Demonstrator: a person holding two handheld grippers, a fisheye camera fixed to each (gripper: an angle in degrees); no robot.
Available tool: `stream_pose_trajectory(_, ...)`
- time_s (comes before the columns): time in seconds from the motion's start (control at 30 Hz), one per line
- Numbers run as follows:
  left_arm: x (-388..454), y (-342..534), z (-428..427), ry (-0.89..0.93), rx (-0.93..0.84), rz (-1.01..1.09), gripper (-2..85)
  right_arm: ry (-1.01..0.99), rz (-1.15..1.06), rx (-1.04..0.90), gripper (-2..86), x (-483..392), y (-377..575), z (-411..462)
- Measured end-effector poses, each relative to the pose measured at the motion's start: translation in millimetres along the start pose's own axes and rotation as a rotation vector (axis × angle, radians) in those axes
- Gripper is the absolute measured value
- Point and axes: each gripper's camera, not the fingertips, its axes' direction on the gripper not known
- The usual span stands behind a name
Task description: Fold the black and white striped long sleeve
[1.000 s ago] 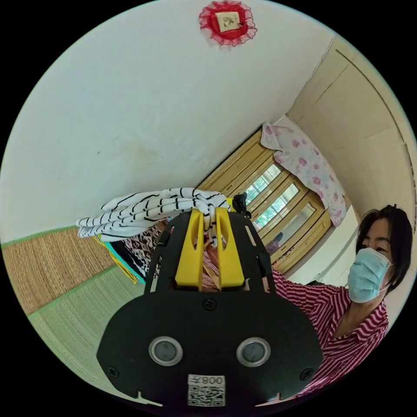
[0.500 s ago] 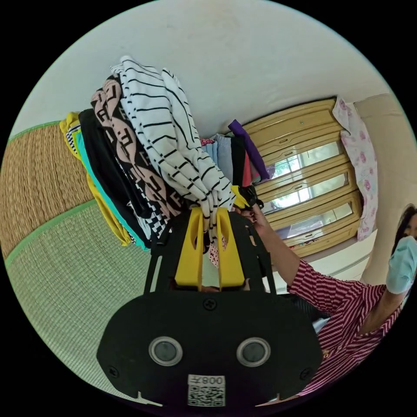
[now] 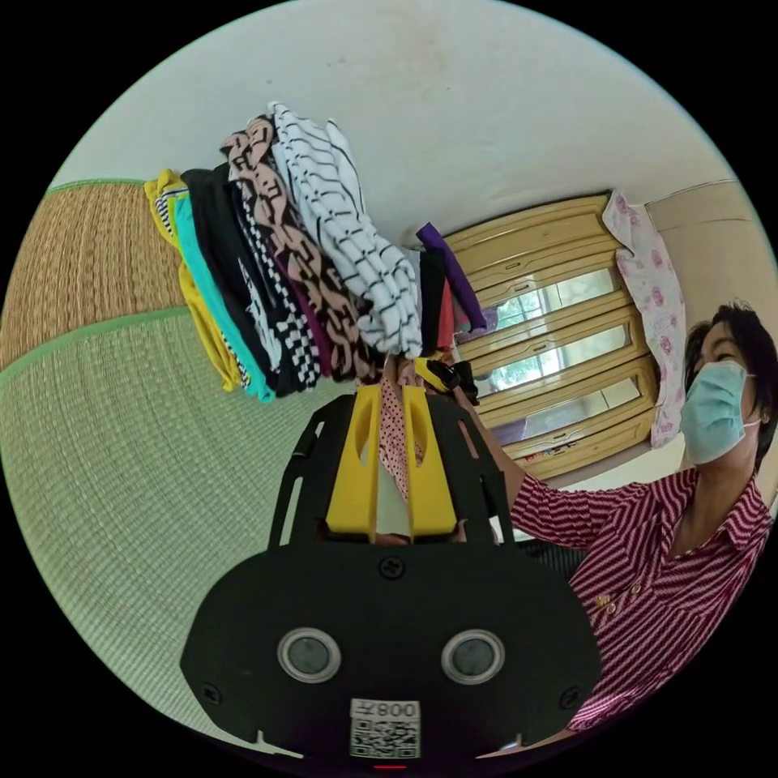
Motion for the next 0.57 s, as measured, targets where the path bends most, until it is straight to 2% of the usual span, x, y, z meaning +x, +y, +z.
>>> stream_pose_trajectory(0.23, -44, 59, 40, 0.056, -0.179, -0.190, 5.1, 0.580, 0.032, -0.133, 7.9, 9, 48, 50)
stream_pose_trajectory(0.4, -53, 77, 62, 0.096, -0.222, -0.206, 4.4, 0.749, 0.002, -0.296, 8.2, 20, 65, 120)
stream_pose_trajectory(0.5, -58, 84, 64, 0.119, -0.230, -0.196, 3.8, 0.833, -0.016, -0.248, 6.1, 17, 81, 137)
stream_pose_trajectory(0.57, -61, 91, 58, 0.132, -0.227, -0.180, 3.4, 0.809, -0.013, -0.251, 4.7, 19, 89, 145)
